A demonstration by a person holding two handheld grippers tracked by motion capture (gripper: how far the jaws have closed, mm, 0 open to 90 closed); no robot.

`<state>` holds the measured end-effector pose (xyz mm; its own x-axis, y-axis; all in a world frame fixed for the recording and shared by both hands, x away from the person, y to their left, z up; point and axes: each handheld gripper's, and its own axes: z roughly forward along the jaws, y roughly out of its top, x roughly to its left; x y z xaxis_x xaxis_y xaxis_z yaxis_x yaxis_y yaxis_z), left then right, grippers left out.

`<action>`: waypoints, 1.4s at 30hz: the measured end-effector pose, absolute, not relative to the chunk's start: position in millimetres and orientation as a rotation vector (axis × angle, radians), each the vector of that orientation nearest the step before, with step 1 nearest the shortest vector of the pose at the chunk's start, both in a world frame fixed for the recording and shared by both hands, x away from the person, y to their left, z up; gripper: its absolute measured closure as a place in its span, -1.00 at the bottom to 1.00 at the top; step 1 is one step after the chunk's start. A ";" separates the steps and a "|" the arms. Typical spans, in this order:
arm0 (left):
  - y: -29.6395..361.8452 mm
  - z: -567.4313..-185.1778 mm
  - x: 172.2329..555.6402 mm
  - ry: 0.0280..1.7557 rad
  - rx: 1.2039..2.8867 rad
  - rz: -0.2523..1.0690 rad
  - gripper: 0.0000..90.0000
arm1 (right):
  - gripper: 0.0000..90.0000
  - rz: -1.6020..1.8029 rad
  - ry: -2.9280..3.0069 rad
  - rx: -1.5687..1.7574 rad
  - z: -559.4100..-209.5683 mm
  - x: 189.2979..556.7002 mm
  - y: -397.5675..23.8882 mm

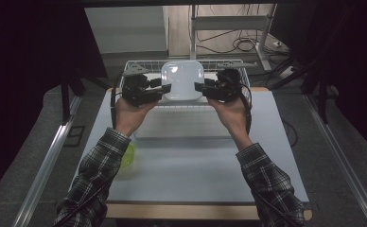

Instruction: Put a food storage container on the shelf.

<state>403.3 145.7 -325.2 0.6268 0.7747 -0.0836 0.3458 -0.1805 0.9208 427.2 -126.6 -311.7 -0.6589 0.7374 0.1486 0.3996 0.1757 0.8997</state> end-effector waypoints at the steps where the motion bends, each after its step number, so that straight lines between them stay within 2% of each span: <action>1: 144.7 -325.3 403.9 0.909 1.781 0.506 0.10 | 0.21 1.474 2.140 1.081 -312.3 427.5 -126.1; 28: 141.2 -326.1 416.9 0.915 1.795 0.500 -0.30 | 0.09 1.492 2.160 1.105 -316.7 434.1 -125.1; 42: 141.1 -327.6 419.9 0.911 1.782 0.484 -0.38 | -0.01 1.496 2.153 1.119 -316.1 437.1 -124.7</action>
<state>419.9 141.1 -327.6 0.6311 0.7702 -0.0921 0.3553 -0.1815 0.9170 437.1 -124.7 -316.1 -0.6562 0.7313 0.1860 0.4295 0.1593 0.8889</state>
